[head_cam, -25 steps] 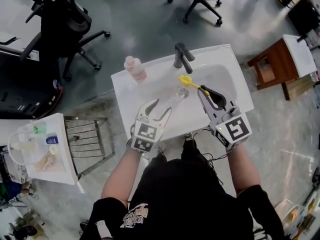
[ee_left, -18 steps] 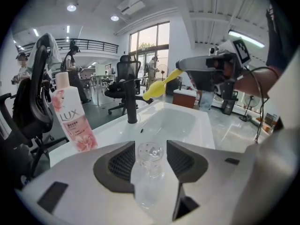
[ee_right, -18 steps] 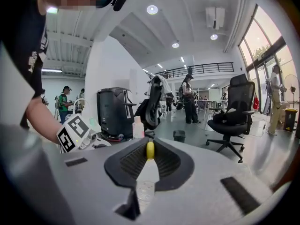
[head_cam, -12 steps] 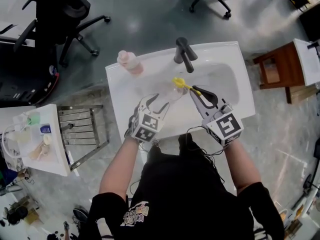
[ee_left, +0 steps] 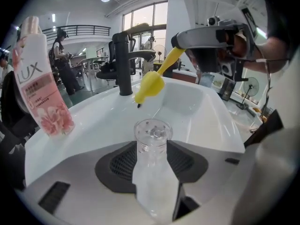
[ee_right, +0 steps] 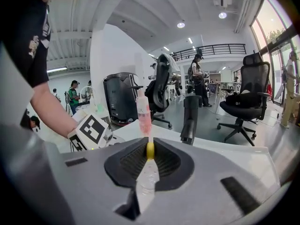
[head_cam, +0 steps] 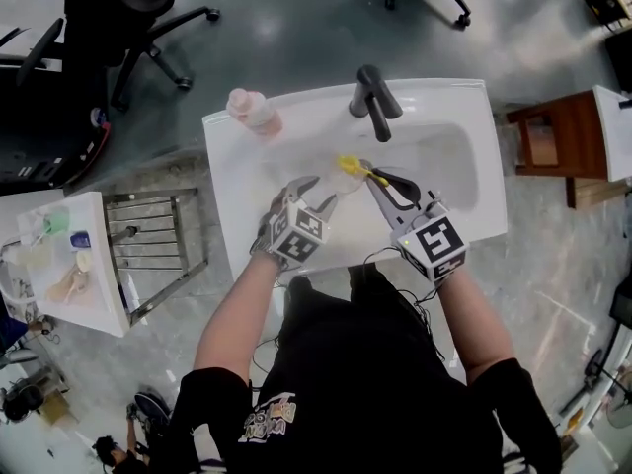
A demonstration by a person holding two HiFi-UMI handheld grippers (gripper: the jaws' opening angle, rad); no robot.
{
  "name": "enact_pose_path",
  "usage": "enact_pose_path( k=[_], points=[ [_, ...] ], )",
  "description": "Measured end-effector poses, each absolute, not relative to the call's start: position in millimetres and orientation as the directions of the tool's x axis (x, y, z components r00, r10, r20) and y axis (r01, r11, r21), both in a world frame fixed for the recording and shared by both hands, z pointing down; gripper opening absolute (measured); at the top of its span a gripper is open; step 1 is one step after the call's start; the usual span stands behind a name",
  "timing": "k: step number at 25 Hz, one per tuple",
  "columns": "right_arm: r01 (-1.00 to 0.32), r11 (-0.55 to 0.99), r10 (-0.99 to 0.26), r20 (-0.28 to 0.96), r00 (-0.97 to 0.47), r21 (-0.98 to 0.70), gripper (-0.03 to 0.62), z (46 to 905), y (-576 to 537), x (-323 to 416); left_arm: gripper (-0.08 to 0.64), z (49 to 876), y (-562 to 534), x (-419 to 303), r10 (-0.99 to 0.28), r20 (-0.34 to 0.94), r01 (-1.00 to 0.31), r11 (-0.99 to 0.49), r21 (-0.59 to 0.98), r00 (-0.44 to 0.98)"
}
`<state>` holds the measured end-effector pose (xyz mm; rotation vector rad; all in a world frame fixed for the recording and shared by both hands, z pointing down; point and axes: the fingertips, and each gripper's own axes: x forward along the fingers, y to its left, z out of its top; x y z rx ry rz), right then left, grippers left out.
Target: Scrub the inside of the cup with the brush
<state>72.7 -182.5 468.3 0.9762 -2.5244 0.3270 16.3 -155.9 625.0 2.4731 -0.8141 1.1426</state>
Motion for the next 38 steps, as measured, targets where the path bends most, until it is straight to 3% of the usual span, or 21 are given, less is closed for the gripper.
enact_pose_path(
  k=[6, 18, 38],
  points=[
    [-0.675, 0.732, -0.556, 0.488, -0.673, -0.097, 0.038, 496.0, -184.0, 75.5, 0.186, 653.6, -155.4, 14.8, -0.315, 0.811, -0.6, -0.798, 0.055, 0.493],
    [-0.643, 0.753, -0.462, 0.584, -0.667, -0.139, 0.038, 544.2, -183.5, 72.4, 0.058, 674.7, -152.3, 13.9, -0.299, 0.831, -0.568, -0.822, 0.025, 0.469],
    [-0.555, 0.809, -0.3, 0.673, -0.676, -0.196, 0.038, 577.3, -161.8, 45.8, 0.046, 675.8, -148.2, 15.6, -0.272, 0.817, -0.543, -0.838, 0.059, 0.509]
  ],
)
